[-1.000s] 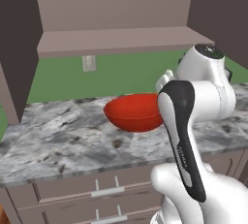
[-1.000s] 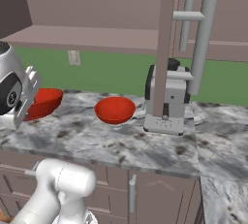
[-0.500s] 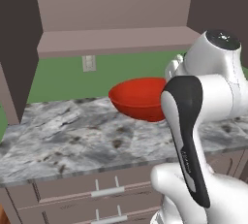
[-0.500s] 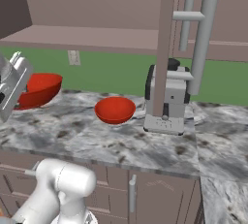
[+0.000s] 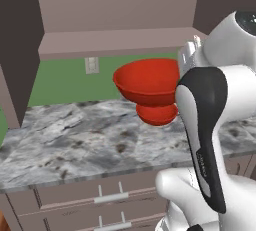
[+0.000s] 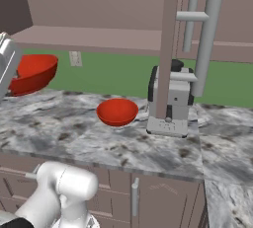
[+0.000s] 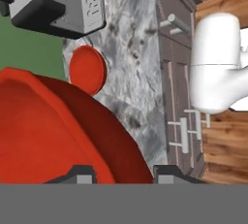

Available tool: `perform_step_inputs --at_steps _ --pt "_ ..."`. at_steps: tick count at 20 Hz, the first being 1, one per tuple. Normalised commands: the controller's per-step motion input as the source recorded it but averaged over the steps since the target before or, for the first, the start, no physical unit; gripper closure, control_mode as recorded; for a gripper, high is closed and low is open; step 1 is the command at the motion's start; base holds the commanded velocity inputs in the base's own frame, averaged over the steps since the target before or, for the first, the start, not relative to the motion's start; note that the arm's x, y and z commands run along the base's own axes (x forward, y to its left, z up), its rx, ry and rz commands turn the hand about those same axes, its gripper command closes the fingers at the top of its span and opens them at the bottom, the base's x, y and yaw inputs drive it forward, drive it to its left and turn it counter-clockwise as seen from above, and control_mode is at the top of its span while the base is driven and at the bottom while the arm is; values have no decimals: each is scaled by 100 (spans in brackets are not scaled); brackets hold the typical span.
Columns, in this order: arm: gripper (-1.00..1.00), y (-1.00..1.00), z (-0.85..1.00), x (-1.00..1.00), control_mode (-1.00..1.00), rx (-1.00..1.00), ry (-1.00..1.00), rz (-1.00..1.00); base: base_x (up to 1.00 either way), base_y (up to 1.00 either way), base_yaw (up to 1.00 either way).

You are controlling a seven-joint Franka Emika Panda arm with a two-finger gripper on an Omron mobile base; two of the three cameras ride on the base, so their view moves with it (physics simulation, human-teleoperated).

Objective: Open the cabinet. Pick the bowls from the counter and place them in the cabinet. Then close the cabinet.

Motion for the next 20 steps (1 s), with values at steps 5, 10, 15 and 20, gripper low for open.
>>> perform_step_inputs --at_steps 5,10,15,20 --pt "100 -16 14 1 -100 0 -26 0 0 0 0" --pt "100 -9 0 1 -100 0 -35 3 0 0 0" --pt "100 -4 0 11 -100 0 -20 1 0 0 0" --pt "100 0 8 34 -100 0 0 0 0 0 0"
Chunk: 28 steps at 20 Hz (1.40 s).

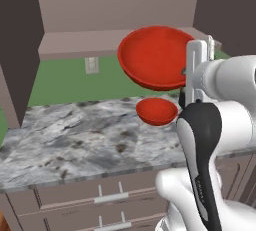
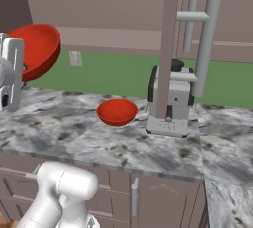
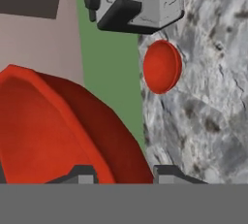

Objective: Open the cabinet. Pick the bowls from the counter and place them in the cabinet. Then close the cabinet.

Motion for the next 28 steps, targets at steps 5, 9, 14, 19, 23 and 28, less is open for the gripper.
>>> perform_step_inputs --at_steps 5,9,14,19,23,28 --pt "100 7 22 36 -100 0 3 0 0 0 0" --pt "100 18 28 26 -100 -1 0 2 0 0 0" --pt "100 27 20 25 -100 -2 0 2 0 0 0" --pt "100 24 9 31 -100 -5 0 2 0 0 0" --pt "100 12 1 42 -100 -3 0 3 0 0 0" --pt "100 0 0 44 -100 -2 0 3 0 0 0"
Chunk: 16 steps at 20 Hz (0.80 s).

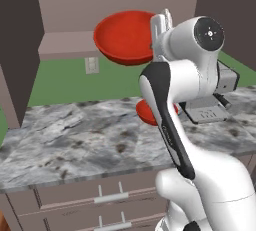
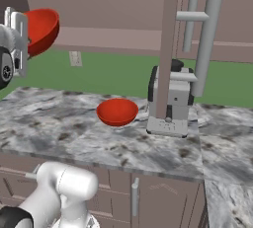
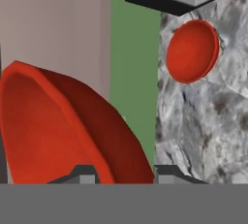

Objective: Open the cabinet. Pick the bowls from the counter and place them in the cabinet. Then close the cabinet.

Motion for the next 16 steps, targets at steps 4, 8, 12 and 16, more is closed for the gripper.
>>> perform_step_inputs --at_steps 4,8,12,16 --pt "100 0 0 43 -100 0 0 3 0 0 0" --pt "100 1 0 40 -100 -1 0 4 0 0 0" --pt "100 6 0 34 -100 -1 0 2 0 0 0" --pt "100 10 0 41 -100 -2 0 0 0 0 0"
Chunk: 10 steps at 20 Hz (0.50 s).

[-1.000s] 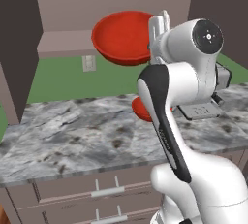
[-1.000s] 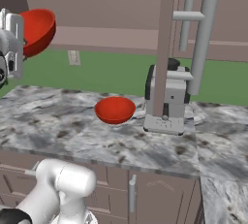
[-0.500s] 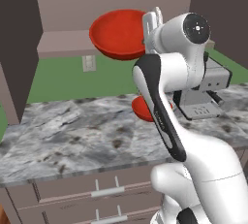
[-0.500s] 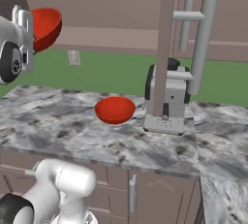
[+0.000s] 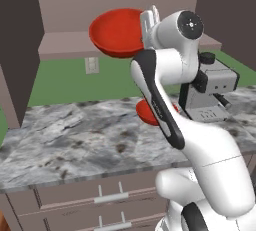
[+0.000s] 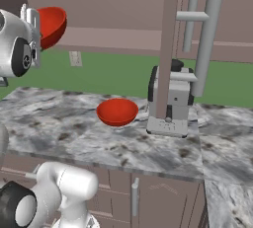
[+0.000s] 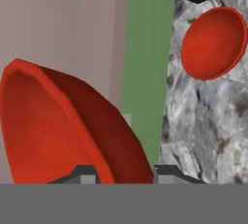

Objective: Open the cabinet. Pick the bowls from the counter and place them in the cabinet. Then close the cabinet.

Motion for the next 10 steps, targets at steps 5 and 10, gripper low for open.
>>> perform_step_inputs --at_steps 5,10 --pt "100 19 0 41 -100 -1 -1 0 0 0 0" --pt "100 19 -1 48 -100 -2 0 1 0 0 0"
